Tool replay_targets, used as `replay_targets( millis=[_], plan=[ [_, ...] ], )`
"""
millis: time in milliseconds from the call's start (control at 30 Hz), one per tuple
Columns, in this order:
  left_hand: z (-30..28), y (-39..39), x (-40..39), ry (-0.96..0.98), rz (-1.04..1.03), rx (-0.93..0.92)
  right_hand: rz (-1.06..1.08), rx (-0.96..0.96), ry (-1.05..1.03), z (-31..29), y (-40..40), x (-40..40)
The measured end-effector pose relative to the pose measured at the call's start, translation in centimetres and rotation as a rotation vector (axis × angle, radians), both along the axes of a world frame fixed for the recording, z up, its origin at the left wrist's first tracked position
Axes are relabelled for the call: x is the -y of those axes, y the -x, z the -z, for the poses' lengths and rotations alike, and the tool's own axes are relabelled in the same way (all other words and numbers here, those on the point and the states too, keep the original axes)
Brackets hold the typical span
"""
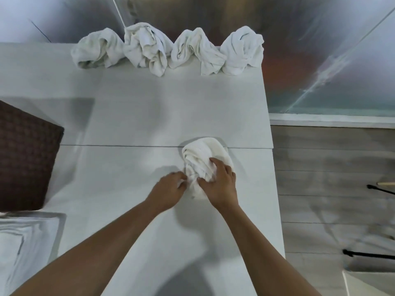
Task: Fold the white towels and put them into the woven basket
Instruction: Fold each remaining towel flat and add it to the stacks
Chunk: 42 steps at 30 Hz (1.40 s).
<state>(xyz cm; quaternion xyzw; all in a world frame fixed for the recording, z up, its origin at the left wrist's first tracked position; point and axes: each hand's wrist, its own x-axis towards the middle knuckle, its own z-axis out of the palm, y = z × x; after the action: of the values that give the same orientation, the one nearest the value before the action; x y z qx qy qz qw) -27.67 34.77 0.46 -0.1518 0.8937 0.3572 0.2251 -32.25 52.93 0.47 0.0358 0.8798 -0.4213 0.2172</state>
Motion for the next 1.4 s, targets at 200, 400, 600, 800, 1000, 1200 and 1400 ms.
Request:
replay_targets(
  millis=[200, 400, 600, 800, 1000, 1200, 1400],
  plan=[
    [-2.2, -3.8, -2.3, -0.440, -0.434, 0.104, 0.241, 0.009, 0.328, -3.1, -2.9, -0.4],
    [-5.1, -5.5, -1.8, -0.507, -0.481, 0.024, 0.408, -0.058, 0.459, -5.4, -7.2, -0.3],
    [-9.4, -7.3, -0.9, -0.458, -0.310, -0.140, 0.151, -0.009, 0.243, -6.7, -11.8, 0.4],
    [-14.0, -9.2, 0.7, -0.600, -0.398, -0.230, 0.198, -0.188, 0.181, -9.5, -13.4, 2.3],
    [-17.5, -10.3, 4.2, -0.649, -0.538, -0.309, 0.295, -0.218, 0.284, -14.2, -13.4, 2.7],
    [-20.0, -11.7, 8.2, -0.612, -0.765, -0.405, 0.623, -0.273, 0.411, -18.1, -14.0, 1.7],
    [-22.5, -13.9, 11.8, -0.690, -0.860, -0.419, 0.555, -0.300, 0.546, -22.2, -15.4, 1.3]
  ],
)
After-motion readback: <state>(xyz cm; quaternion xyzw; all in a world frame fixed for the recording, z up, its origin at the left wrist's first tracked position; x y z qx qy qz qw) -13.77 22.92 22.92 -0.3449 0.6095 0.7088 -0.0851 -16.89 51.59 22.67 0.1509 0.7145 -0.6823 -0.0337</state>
